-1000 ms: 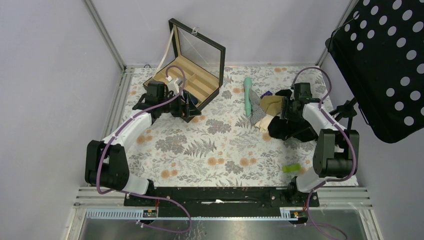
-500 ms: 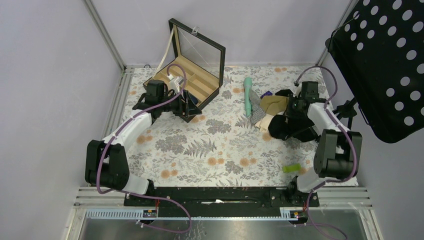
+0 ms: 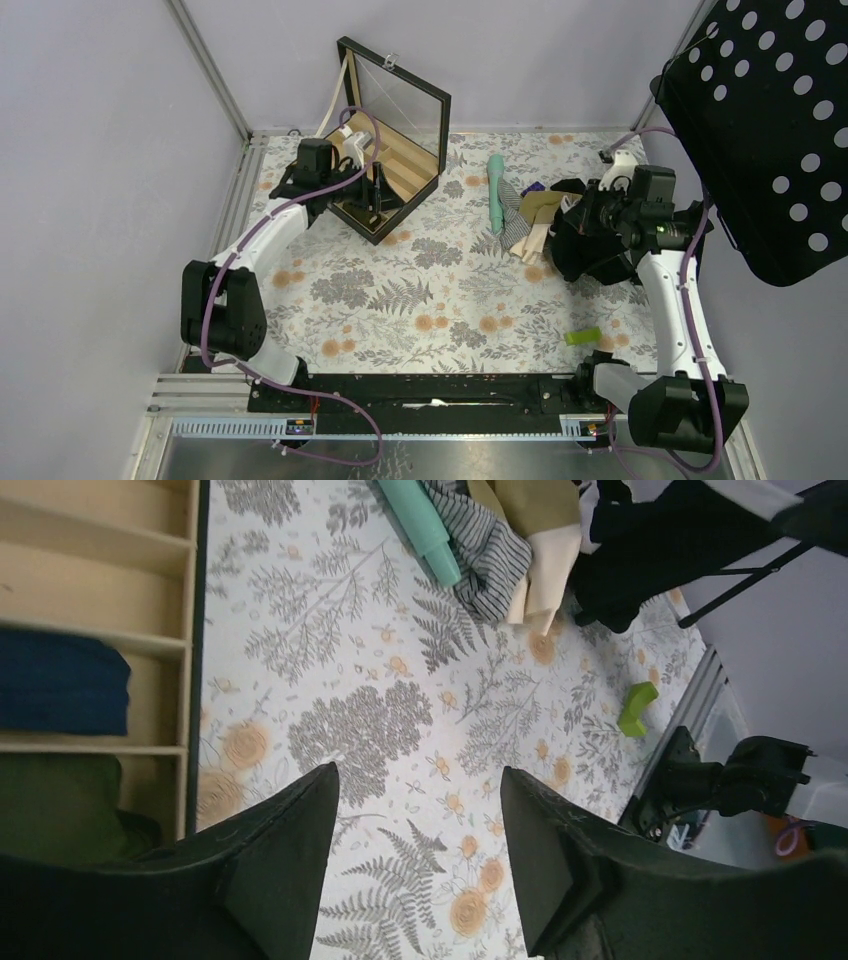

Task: Roll the underwear
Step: Move the underwear to the center of the board.

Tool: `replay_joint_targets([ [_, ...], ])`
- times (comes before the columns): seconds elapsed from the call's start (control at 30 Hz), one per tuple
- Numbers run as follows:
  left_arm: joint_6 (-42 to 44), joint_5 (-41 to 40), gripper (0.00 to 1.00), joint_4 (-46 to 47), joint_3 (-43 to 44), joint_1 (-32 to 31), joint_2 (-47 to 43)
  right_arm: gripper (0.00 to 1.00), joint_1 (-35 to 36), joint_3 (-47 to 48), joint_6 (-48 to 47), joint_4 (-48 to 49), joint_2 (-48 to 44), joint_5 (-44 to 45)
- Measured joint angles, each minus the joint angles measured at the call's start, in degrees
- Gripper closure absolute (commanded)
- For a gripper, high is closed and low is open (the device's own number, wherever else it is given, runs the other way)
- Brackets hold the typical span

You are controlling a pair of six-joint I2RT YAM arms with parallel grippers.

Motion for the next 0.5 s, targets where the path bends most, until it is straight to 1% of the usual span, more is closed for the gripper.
replay_joint_targets([
  [0.1, 2.6, -0.7, 0.37, -1.0, 2.6, 0.0, 0.7, 1.0, 1.3, 0.0, -2.3, -1.6, -0.1, -5.0],
  [0.17, 4.1, -1.3, 0.36, -1.5, 3.5, 0.0, 0.8, 1.0, 4.5, 0.1, -3.9, -2.3, -0.2, -7.5],
  [0.23, 5.4, -2.0, 0.36, -2.1, 4.0, 0.0, 0.8, 1.0, 9.7, 1.1, -5.9, -2.9, -0.2, -9.7],
  [0.33, 6.9, -3.1, 0.36, -3.3, 4.1, 0.0, 0.8, 1.0, 19.3, 3.5, -7.3, -3.3, 0.0, -11.4],
  [0.43, 8.3, -4.4, 0.35, -4.6, 4.1, 0.0, 0.8, 1.0, 27.4, 8.8, -7.5, -3.7, 1.3, -13.2],
  [0.5, 9.4, -5.7, 0.34, -5.6, 4.1, 0.0, 0.6, 1.0, 30.5, 13.8, -7.2, -3.7, 2.9, -15.0],
])
